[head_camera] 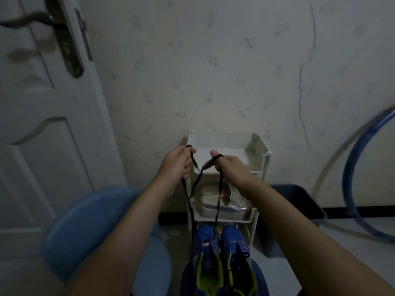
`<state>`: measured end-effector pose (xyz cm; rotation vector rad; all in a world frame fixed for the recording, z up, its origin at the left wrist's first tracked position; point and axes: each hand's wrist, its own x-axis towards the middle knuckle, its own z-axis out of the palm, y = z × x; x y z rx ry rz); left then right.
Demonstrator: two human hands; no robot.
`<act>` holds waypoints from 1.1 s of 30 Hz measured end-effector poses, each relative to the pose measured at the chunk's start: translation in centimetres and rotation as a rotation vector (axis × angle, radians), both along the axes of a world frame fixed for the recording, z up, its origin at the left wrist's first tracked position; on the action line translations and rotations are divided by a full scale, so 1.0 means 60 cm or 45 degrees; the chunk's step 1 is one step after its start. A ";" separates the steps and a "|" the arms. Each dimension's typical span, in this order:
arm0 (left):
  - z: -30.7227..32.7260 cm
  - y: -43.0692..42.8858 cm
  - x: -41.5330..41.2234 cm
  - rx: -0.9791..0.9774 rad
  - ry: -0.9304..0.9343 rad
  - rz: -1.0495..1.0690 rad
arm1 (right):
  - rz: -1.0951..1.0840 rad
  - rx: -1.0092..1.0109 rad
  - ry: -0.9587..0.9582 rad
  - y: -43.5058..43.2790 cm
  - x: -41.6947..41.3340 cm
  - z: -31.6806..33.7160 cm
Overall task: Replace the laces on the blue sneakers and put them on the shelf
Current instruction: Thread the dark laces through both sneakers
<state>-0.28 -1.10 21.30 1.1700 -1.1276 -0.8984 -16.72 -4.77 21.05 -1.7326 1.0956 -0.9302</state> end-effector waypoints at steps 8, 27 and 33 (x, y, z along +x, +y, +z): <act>0.076 -0.018 -0.011 -0.102 0.007 0.037 | 0.100 0.117 -0.386 -0.023 0.015 0.104; 0.222 -0.036 -0.016 -0.293 -0.138 0.150 | 0.003 0.001 -0.270 -0.035 0.053 0.255; 0.221 -0.033 -0.011 -0.396 -0.284 0.272 | 0.083 -0.049 -0.143 -0.037 0.051 0.230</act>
